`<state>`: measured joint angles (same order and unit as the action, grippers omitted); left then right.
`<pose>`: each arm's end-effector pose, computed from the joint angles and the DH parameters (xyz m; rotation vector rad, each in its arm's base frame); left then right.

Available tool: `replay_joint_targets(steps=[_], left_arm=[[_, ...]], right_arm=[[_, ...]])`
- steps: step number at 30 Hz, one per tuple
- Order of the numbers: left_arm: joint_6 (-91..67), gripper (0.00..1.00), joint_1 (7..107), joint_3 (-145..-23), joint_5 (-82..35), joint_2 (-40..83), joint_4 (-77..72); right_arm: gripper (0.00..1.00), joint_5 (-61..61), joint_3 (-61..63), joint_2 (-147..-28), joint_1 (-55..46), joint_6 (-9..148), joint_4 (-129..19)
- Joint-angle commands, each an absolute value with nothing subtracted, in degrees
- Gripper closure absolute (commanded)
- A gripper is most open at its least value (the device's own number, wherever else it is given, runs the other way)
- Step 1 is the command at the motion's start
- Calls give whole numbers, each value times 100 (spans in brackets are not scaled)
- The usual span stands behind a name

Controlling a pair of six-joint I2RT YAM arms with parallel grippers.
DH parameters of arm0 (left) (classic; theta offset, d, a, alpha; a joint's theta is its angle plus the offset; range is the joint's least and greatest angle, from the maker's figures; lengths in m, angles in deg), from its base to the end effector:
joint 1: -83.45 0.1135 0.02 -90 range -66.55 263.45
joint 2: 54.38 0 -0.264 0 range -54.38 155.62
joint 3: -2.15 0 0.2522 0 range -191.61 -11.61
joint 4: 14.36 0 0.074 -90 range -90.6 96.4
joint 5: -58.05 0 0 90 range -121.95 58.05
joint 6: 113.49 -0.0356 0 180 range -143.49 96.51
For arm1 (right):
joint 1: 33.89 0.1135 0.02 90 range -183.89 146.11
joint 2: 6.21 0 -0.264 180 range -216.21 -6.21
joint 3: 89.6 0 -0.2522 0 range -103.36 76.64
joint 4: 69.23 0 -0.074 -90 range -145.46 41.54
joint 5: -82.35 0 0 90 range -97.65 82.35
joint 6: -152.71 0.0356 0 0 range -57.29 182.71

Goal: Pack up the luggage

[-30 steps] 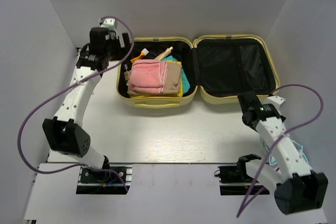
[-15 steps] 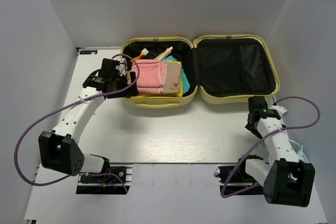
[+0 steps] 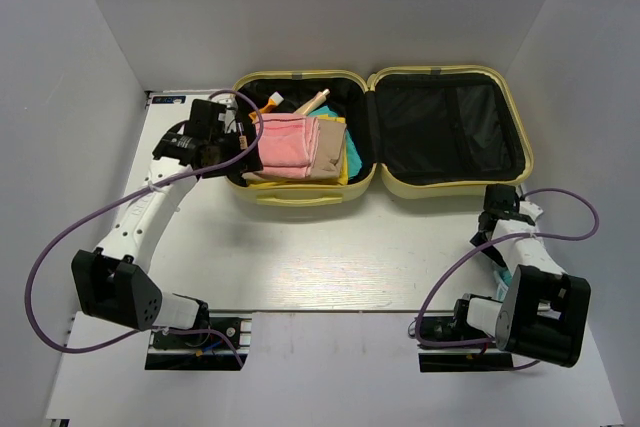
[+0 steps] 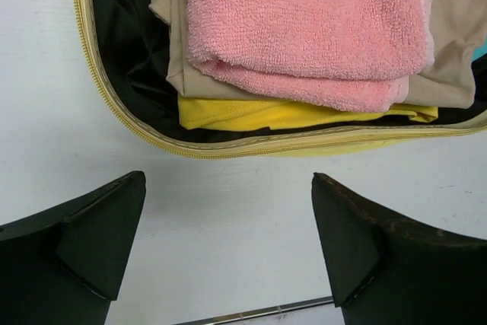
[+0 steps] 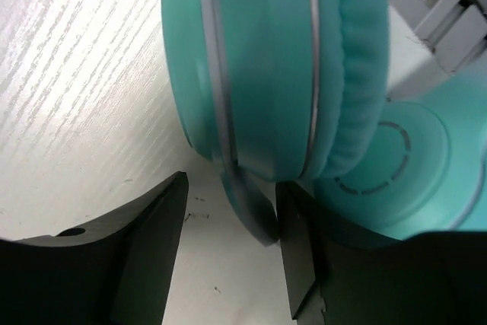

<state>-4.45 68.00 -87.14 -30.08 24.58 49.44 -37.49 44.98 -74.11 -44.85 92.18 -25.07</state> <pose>0.2723 -0.0765 0.3298 -0.0656 2.5263 -0.2866 0.1884 -0.0545 0.1654 1.0322 2.3889 -0.5970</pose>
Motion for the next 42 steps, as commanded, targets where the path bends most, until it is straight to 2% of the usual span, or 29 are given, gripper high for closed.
replay_joint_targets(steps=[1,6,7,9,10,14,17,21,29,36,42], left_arm=[[-381,0,6728,-8922,-3133,2437,5064],[-442,0,6649,-9027,-3151,2481,5151],[-442,0,6657,-9080,-3177,2481,5187],[-416,0,6648,-9071,-3168,2446,5292],[-390,0,6648,-9002,-3169,2359,5302],[-346,0,6648,-8782,-3169,2104,5310],[-275,0,6648,-8685,-3318,2016,5337],[-179,0,6613,-8553,-3283,1954,5284],[-12,0,6622,-8351,-3318,1989,5109],[-38,0,6613,-8087,-3081,1998,4766],[-64,0,6666,-8403,-3168,2270,4880]], right_arm=[[44,-3516,4737,-7397,-4584,9074,-3198],[46,-3586,4790,-7529,-4690,9092,-3313],[51,-3595,4712,-7712,-4707,9127,-3314],[72,-3621,4632,-7888,-4734,9145,-3270],[100,-3726,4519,-7924,-4734,9240,-3244],[100,-3753,4491,-7749,-4708,9250,-3139],[100,-3517,4430,-7084,-4699,9163,-2859],[100,-2404,4096,-6423,-4646,8873,-2471],[100,-1391,2963,-5517,-4470,8100,-1521],[100,1331,1454,-5805,-4199,7064,-1600],[100,2432,126,-6904,-3522,6298,-1776]])
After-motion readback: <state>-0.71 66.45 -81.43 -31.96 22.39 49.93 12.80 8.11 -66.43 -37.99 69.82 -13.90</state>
